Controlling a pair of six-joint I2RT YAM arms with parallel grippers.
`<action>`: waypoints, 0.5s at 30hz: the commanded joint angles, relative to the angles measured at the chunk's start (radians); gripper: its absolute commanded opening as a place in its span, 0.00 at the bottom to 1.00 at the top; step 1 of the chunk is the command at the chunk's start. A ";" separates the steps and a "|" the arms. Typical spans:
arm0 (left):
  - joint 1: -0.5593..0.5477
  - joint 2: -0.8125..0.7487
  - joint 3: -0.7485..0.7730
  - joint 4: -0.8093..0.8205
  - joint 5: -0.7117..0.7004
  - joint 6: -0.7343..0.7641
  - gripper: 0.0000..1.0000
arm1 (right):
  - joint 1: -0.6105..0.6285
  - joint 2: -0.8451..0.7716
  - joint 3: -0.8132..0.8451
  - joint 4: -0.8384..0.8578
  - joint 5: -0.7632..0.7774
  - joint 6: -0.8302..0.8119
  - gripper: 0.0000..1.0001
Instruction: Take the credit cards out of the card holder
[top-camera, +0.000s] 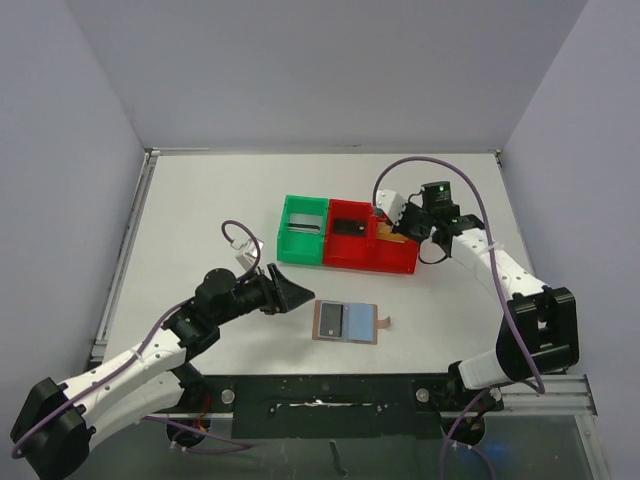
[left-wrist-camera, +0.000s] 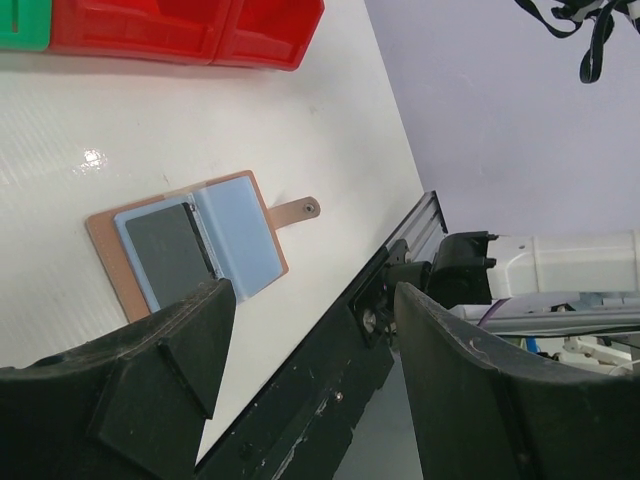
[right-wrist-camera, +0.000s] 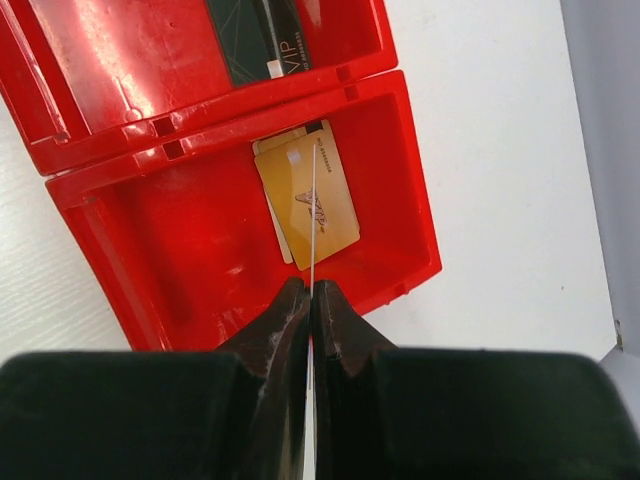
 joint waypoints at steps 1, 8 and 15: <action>0.012 0.005 0.028 0.016 0.024 0.028 0.64 | -0.002 0.044 0.057 0.031 -0.017 -0.102 0.00; 0.022 0.030 0.066 -0.033 0.045 0.077 0.64 | -0.001 0.119 0.085 0.033 -0.017 -0.181 0.00; 0.025 0.066 0.098 -0.057 0.051 0.109 0.64 | -0.001 0.221 0.146 0.024 0.019 -0.238 0.00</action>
